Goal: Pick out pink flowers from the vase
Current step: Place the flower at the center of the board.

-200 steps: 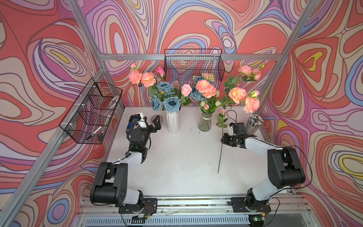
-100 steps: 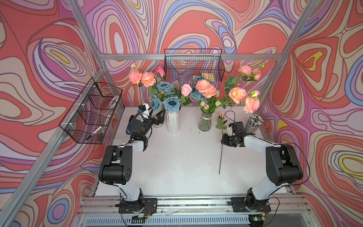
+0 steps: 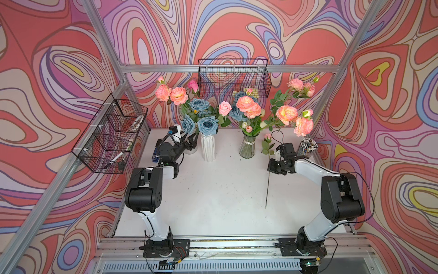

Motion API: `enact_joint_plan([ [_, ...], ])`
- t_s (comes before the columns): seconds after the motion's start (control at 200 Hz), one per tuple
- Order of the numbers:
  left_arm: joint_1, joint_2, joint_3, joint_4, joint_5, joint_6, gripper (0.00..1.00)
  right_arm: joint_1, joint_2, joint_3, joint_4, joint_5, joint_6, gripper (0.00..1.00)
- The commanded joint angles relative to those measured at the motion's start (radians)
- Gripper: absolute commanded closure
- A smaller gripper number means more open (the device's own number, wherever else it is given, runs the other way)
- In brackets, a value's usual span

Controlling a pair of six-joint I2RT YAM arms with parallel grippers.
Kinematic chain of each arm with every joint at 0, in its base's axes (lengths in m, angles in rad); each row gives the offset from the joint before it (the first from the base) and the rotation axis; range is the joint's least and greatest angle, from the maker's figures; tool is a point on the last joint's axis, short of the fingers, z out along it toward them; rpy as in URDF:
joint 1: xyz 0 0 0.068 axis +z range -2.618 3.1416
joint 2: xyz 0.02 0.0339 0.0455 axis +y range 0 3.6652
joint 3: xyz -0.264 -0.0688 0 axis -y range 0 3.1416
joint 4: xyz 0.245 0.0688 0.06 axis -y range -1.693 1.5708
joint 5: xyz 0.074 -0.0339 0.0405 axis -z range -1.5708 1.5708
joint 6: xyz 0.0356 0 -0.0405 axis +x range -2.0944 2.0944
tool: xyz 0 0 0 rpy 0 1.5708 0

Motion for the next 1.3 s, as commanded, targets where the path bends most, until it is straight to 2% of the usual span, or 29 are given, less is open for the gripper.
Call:
enact_joint_plan([
  [0.0, 0.006, 0.024, 0.061, 0.071, 0.037, -0.052, 0.29, 0.013, 0.029, 0.007, -0.021, 0.039, 0.001, 1.0],
  [0.12, 0.006, 0.049, 0.098, 0.07, 0.068, -0.098, 0.33, 0.025, 0.046, -0.014, -0.004, 0.051, 0.014, 1.0],
  [0.551, 0.0, 0.094, 0.151, 0.073, 0.134, -0.131, 0.39, 0.05, 0.087, 0.001, 0.005, 0.057, 0.022, 1.0],
  [0.981, -0.023, 0.098, 0.19, 0.071, 0.161, -0.142, 0.47, 0.053, 0.051, -0.009, -0.001, 0.108, 0.025, 0.71],
  [1.142, -0.026, 0.104, 0.204, 0.072, 0.168, -0.147, 0.55, 0.051, 0.027, -0.011, -0.004, 0.113, 0.032, 0.67],
  [1.242, -0.026, 0.096, 0.195, 0.073, 0.16, -0.147, 0.65, 0.053, 0.011, -0.014, -0.002, 0.115, 0.037, 0.66],
  [1.297, -0.026, 0.089, 0.183, 0.073, 0.153, -0.144, 0.66, 0.052, 0.004, -0.016, 0.0, 0.114, 0.039, 0.66],
])
